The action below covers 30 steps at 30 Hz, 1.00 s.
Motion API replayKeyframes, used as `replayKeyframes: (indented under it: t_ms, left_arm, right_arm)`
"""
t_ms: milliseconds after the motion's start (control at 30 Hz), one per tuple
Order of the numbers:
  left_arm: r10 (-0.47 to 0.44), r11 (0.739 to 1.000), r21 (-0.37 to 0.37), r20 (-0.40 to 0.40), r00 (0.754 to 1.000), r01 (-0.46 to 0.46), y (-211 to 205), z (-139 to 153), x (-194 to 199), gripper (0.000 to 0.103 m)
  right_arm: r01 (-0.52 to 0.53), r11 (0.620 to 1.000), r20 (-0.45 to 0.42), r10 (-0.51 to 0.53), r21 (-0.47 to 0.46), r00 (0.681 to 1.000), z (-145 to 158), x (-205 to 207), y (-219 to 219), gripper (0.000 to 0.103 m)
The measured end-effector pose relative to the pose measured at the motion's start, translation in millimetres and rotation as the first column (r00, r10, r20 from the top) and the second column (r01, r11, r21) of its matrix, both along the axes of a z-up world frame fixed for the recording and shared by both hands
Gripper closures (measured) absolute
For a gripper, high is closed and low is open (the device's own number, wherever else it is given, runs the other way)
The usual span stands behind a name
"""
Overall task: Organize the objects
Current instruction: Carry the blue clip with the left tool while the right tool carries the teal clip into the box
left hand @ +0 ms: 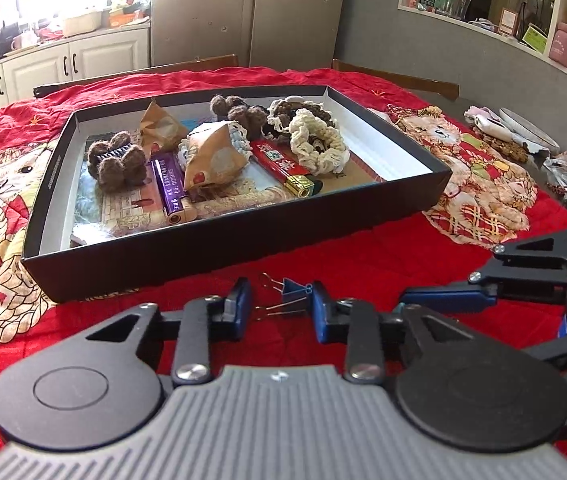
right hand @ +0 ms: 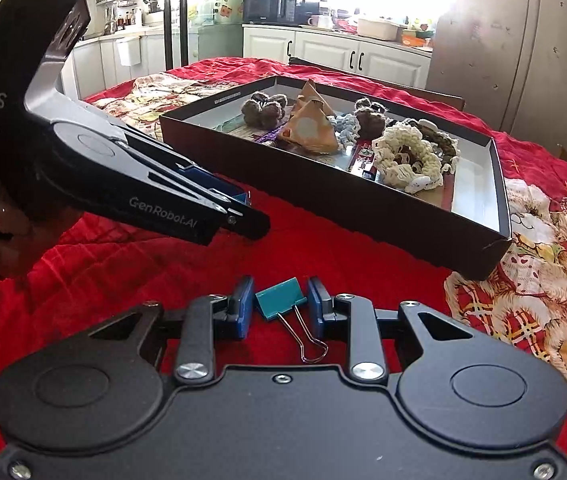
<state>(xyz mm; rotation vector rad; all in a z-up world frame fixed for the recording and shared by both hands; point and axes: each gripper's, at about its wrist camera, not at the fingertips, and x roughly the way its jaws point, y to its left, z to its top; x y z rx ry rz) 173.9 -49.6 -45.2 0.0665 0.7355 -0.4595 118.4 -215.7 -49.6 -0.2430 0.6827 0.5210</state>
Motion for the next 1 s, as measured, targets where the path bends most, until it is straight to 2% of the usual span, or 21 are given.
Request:
replayKeyframes:
  t_ms: [533,1000]
  left_arm:
    - [-0.008,1.000,-0.020,0.001,1.000,0.008,0.5,4.4,-6.7,0.069]
    - [0.014,0.999,-0.040,0.033,0.999,-0.013,11.3,21.8,-19.8,0.069]
  right_arm:
    - [0.002,1.000,-0.001,-0.002,0.003,1.000,0.4,-0.6,-1.0,0.076]
    - [0.001,1.000,0.014,-0.002,0.025,1.000,7.5,-5.3,-0.7,0.076]
